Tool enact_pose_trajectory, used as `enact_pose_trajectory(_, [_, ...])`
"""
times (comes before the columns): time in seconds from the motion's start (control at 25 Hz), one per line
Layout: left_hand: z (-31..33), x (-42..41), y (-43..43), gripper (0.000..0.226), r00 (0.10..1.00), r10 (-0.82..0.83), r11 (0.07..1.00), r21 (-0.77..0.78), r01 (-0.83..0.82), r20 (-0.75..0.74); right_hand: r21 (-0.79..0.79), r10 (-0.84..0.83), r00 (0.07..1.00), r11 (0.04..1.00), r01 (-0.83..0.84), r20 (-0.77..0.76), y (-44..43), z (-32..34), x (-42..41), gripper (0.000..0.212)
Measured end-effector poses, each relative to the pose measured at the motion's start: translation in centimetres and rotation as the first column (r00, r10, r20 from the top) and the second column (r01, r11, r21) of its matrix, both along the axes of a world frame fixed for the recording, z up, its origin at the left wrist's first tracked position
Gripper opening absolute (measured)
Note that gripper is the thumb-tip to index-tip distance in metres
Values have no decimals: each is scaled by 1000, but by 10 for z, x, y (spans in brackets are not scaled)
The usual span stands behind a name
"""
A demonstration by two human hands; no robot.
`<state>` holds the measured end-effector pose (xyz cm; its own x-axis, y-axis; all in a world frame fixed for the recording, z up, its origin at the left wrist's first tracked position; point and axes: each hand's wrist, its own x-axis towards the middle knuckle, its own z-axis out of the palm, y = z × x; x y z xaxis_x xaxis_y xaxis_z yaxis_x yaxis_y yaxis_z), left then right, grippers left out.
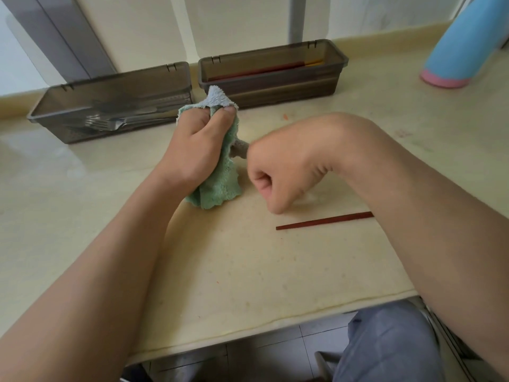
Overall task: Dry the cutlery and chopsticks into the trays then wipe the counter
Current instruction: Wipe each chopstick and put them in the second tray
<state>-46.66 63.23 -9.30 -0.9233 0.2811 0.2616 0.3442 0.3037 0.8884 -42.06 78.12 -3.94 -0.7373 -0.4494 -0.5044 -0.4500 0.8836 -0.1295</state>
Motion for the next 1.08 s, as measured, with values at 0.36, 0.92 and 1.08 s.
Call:
enact_pose_trajectory(0.36, [-1,-3,-3,48,999,35,999,-27,-36,-9,161,-30,998,987,22,49,-6,-2,8,11])
enact_pose_trajectory(0.92, [4,-1,-3,53,986,168,980,103,-169,25,-119,-259,961,962,247,-97,26,-5,-15,19])
enact_pose_trajectory(1.08, [1,-11,-12,45,960,278,944,176,-277,19,-180,-358,924,926,333,-131,47,-12,-29,12])
